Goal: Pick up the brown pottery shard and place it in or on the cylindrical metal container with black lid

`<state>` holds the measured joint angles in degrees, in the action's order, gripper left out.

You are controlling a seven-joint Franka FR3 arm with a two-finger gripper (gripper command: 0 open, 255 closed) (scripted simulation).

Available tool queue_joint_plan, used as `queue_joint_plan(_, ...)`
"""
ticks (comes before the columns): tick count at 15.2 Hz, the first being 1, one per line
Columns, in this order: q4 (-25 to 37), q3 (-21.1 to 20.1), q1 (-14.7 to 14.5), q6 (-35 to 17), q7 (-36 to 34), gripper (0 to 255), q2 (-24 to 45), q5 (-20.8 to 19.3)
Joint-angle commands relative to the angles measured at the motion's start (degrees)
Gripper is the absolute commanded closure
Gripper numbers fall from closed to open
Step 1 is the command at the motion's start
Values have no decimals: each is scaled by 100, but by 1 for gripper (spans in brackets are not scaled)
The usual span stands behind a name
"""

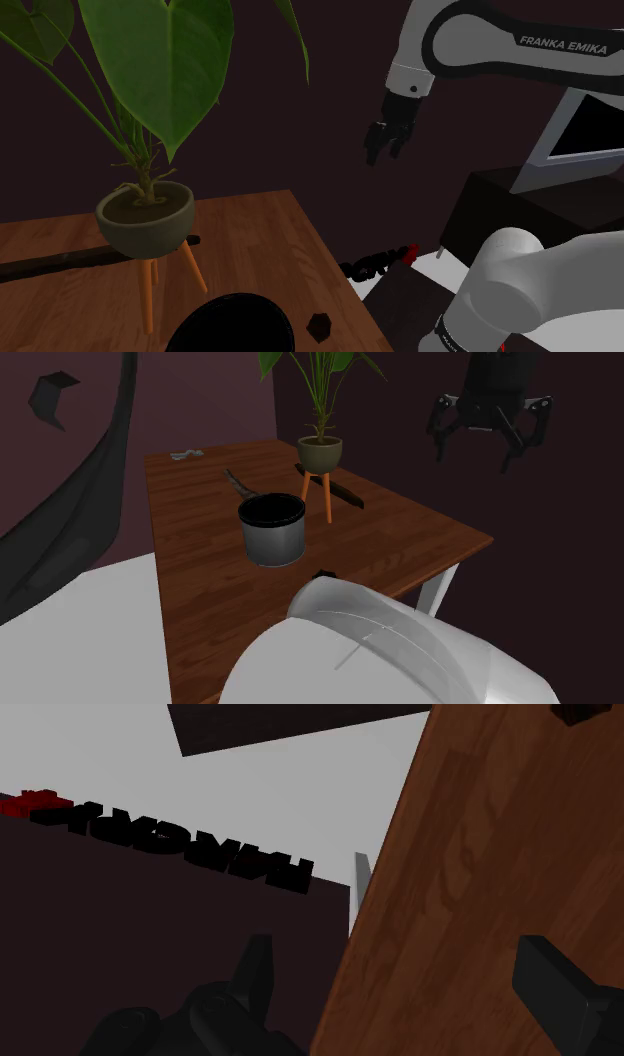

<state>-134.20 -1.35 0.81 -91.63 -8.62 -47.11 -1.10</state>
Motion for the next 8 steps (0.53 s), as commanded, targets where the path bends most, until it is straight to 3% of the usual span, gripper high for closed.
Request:
queue_joint_plan(1, 0, 0, 0, 0, 0, 0, 0, 0)
queue_joint_plan(8, -1217, -572, -277, -826, -579, 0, -358, 463)
